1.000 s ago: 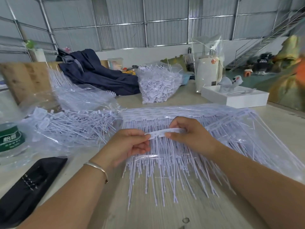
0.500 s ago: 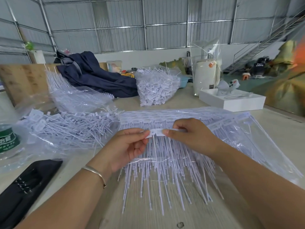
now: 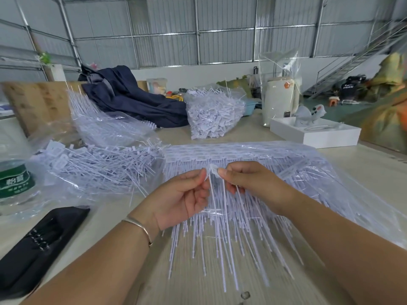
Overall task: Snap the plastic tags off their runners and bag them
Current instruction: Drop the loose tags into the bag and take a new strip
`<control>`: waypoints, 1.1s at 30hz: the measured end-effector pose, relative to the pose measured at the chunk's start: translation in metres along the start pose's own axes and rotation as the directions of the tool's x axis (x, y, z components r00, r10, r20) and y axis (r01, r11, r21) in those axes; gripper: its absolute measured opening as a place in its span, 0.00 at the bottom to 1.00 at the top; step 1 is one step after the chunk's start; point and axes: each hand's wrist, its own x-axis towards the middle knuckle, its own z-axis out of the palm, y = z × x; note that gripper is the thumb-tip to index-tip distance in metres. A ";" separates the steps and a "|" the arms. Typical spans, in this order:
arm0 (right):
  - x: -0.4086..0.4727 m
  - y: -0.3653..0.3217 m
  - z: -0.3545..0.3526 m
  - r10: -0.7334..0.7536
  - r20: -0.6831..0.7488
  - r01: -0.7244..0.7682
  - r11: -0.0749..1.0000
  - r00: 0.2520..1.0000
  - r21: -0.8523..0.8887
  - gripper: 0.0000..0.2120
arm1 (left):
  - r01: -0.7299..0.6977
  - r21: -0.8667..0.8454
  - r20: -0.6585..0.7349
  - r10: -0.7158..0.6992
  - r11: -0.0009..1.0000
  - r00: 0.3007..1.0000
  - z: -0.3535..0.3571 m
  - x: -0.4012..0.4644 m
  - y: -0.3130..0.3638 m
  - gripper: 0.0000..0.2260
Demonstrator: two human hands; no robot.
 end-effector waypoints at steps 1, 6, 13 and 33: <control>0.000 0.001 0.000 0.000 0.000 0.000 1.000 1.000 -0.007 0.21 | 0.018 0.014 -0.005 -0.018 1.000 1.000 0.000 0.000 -0.002 0.07; 0.000 0.004 -0.001 -0.004 -0.021 0.003 0.998 1.000 -0.062 0.25 | 0.027 0.073 -0.027 -0.025 0.997 0.999 0.002 0.000 -0.002 0.06; 0.002 0.009 -0.007 -0.155 -0.242 0.058 0.929 0.958 -0.365 0.23 | -0.109 0.153 -0.069 0.120 0.982 0.990 0.004 0.002 0.000 0.10; 0.000 0.007 -0.008 -0.279 -0.140 0.043 0.561 0.950 -0.827 0.14 | -0.086 0.721 -0.301 0.423 0.688 0.855 0.002 0.008 -0.007 0.01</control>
